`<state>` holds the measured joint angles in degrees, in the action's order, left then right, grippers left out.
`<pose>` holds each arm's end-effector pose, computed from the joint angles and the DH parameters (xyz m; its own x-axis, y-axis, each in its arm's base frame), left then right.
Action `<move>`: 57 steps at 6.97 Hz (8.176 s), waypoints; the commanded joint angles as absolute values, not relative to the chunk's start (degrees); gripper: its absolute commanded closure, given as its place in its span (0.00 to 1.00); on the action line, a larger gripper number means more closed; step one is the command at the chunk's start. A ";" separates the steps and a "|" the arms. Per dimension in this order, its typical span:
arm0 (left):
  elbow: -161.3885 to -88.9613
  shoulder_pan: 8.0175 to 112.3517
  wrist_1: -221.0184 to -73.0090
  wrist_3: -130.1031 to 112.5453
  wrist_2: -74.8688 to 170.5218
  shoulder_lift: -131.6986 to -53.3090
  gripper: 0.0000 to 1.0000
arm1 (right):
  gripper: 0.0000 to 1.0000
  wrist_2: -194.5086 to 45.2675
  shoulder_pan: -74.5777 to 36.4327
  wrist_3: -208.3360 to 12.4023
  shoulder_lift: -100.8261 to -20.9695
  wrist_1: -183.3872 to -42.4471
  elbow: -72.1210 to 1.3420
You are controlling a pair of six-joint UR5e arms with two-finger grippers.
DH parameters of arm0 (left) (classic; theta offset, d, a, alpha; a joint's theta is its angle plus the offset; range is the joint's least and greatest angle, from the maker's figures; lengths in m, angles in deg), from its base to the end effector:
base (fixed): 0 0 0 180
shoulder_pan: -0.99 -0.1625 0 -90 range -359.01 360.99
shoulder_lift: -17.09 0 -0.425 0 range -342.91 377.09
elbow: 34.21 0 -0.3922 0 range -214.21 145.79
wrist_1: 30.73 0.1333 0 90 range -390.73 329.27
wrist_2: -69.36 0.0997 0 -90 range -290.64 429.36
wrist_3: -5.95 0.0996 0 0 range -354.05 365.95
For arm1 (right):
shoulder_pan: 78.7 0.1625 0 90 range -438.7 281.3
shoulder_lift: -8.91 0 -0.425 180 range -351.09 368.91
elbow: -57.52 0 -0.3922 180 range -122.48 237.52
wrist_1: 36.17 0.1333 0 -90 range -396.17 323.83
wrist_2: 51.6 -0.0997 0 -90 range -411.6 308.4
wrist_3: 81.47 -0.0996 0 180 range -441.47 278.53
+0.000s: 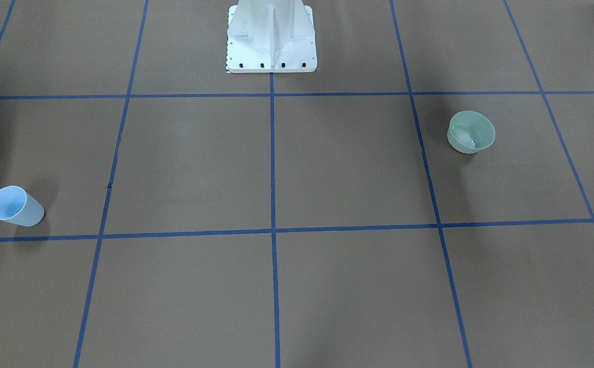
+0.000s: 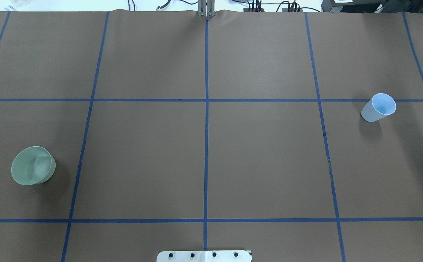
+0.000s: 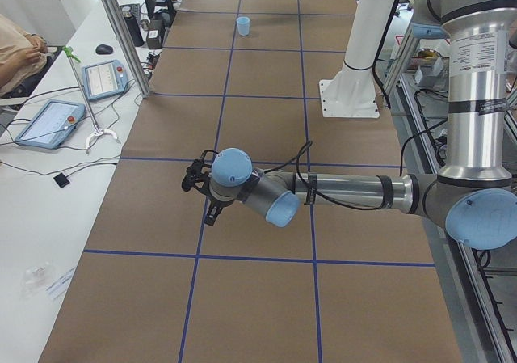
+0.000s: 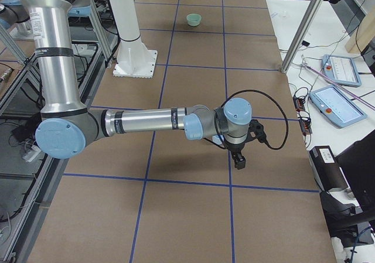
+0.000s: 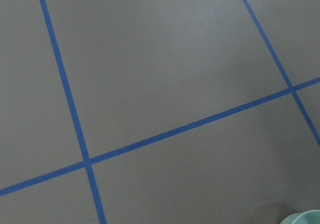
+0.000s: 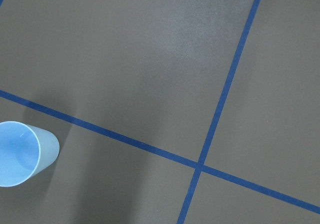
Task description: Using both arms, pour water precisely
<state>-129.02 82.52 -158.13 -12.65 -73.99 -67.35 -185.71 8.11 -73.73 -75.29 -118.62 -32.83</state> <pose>0.0159 -0.4692 0.5788 0.5304 0.2792 -0.8005 0.0538 0.9312 0.3604 0.0335 -0.5494 0.5892 0.6940 -0.3333 0.6382 0.1489 0.9337 0.3258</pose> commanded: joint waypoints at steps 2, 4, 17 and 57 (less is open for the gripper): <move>-129.13 67.39 -170.10 -31.19 -63.47 -63.96 0.00 | 0.00 -185.72 8.13 -73.73 -75.46 -118.61 -32.83; -129.22 59.03 -174.41 -35.42 -58.10 -61.41 0.00 | 0.00 -185.72 8.13 -73.73 -75.55 -118.61 -32.83; -143.80 46.87 -155.35 -47.52 -50.79 -73.35 1.00 | 0.00 -185.63 8.13 -73.73 -75.64 -118.61 -32.92; -129.83 97.67 -125.57 30.65 -63.71 -73.70 0.00 | 0.01 -98.62 -49.45 -185.70 -79.77 -118.70 -40.40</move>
